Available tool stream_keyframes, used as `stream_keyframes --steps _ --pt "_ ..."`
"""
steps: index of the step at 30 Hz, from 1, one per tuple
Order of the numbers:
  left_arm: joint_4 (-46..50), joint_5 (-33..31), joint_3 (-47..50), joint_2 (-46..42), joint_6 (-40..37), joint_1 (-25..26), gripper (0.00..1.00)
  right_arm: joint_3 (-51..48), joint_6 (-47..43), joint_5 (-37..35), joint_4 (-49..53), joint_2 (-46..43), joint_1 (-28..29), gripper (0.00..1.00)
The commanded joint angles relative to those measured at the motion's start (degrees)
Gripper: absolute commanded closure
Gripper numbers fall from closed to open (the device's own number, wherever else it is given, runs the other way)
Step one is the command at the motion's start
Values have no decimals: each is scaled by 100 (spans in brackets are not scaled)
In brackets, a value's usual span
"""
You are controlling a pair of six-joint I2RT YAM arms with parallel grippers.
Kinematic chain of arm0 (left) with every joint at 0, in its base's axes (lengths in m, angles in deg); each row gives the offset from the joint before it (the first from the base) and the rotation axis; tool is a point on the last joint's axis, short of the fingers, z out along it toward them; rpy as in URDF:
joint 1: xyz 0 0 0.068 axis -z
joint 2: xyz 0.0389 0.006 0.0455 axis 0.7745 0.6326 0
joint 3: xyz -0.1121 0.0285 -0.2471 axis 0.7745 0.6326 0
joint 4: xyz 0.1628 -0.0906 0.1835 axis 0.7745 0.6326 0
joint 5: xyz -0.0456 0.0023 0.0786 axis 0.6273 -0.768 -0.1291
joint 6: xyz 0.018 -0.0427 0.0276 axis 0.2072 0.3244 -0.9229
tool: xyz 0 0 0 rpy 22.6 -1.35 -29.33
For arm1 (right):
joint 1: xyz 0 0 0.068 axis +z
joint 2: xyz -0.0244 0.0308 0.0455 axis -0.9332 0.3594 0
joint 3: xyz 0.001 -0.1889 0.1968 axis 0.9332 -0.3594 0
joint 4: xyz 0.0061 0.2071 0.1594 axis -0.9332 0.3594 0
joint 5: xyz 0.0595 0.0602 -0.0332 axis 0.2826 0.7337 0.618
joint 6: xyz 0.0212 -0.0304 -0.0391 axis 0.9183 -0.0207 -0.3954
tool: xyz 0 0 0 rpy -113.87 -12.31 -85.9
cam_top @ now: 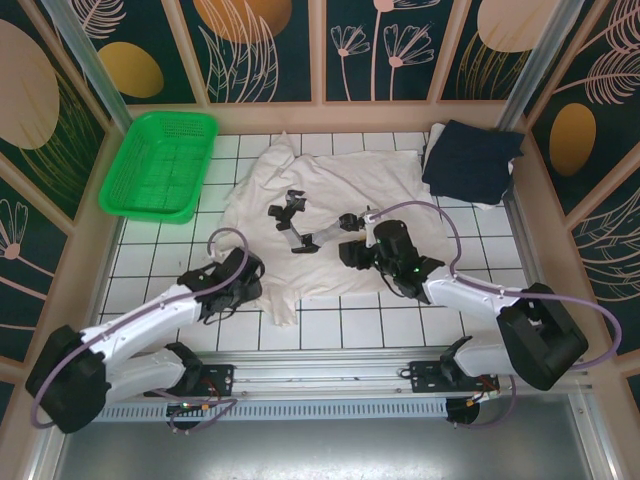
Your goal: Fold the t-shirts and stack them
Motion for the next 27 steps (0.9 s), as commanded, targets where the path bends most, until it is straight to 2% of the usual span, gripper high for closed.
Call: stream_keyframes --steps 1,4,8,13,19,24,27 --pt "272 386 279 -347 602 198 61 58 -66 -392 44 10 -293 40" --pt "-32 643 383 -163 569 442 65 24 40 -293 120 -80 -595 41" --pt "-432 750 342 344 447 549 64 -122 165 -185 113 -349 -882 42" --pt "-510 601 352 701 288 548 64 -267 307 -22 62 -663 -1052 42" --pt "-855 713 379 1135 152 546 68 -299 336 -49 183 -845 -1117 42" --pt "-712 578 357 946 69 552 82 -372 362 -57 200 -933 -1141 42" --pt "-344 412 232 832 -2 552 99 -364 354 -64 249 -960 -1152 42"
